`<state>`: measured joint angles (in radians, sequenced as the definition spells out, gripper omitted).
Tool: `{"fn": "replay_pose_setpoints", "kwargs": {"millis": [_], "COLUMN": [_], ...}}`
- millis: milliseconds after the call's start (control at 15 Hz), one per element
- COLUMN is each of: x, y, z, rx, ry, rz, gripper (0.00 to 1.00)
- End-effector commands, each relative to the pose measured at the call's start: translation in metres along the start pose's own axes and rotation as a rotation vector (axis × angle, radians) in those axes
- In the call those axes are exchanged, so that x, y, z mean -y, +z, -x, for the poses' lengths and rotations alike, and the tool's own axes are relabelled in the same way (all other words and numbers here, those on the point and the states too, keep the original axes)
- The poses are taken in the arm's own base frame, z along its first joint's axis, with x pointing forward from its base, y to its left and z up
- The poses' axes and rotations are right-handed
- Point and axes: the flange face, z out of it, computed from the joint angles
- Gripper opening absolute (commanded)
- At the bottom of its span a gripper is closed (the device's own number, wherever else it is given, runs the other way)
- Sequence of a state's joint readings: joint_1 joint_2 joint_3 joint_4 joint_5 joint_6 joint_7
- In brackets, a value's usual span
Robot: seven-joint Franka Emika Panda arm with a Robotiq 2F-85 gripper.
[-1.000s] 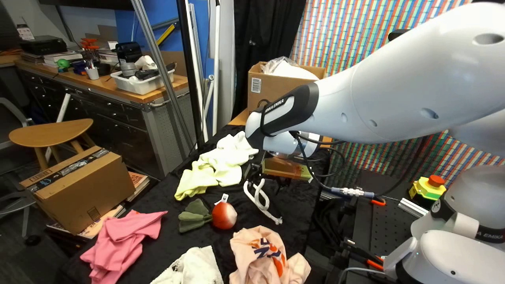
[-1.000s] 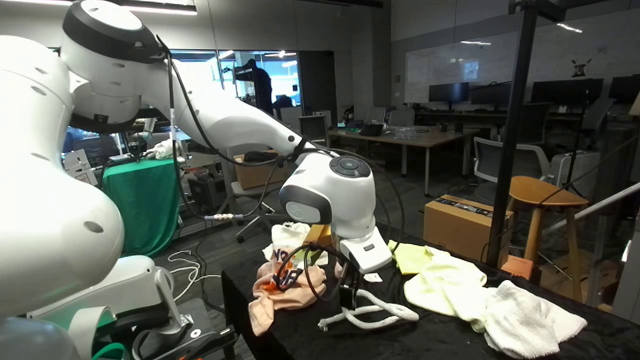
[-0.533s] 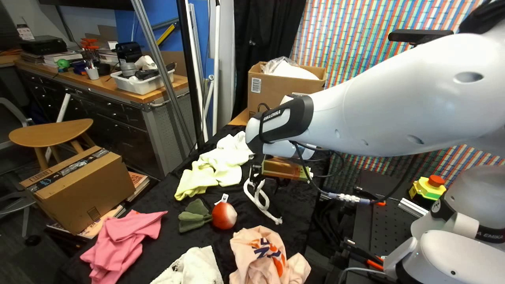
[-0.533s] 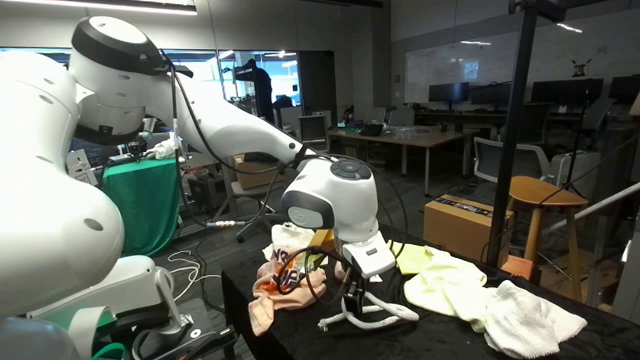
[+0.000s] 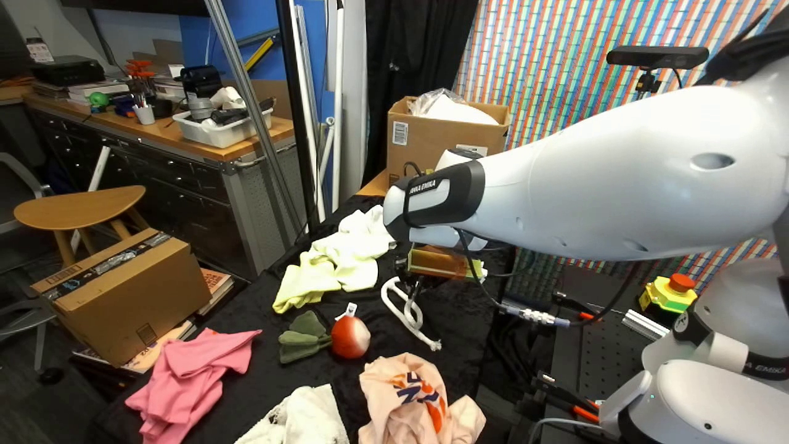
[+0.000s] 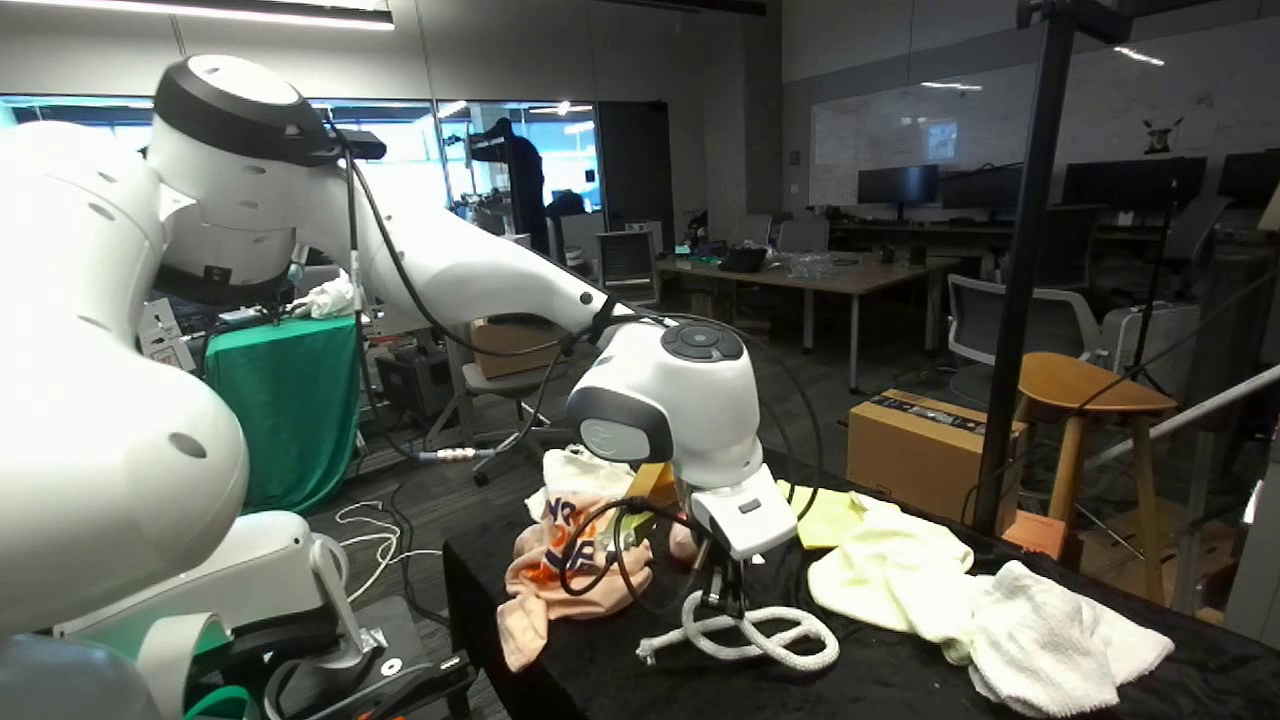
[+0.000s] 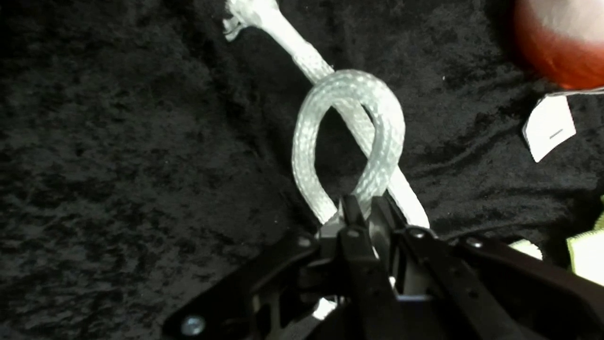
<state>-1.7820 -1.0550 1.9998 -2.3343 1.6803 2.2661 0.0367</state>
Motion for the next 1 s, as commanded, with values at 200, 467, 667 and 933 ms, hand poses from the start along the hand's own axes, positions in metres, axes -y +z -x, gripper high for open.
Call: {"fn": "replay_pose_setpoints", "kwargs": {"millis": [200,467,667,933], "x": [0.007,0.013,0.02,0.023], "y": [-0.004,0.008,0.016,0.025], "z": [-0.003,-0.003,-0.001,0.002], "rx": [-0.037,-0.007,0.018,0.051], "ry": [-0.008,-0.016,-0.023,-0.044], "rz": [-0.018,-0.028,-0.04,-0.004], "gripper": [0.09,0.08,0.09,0.09]}}
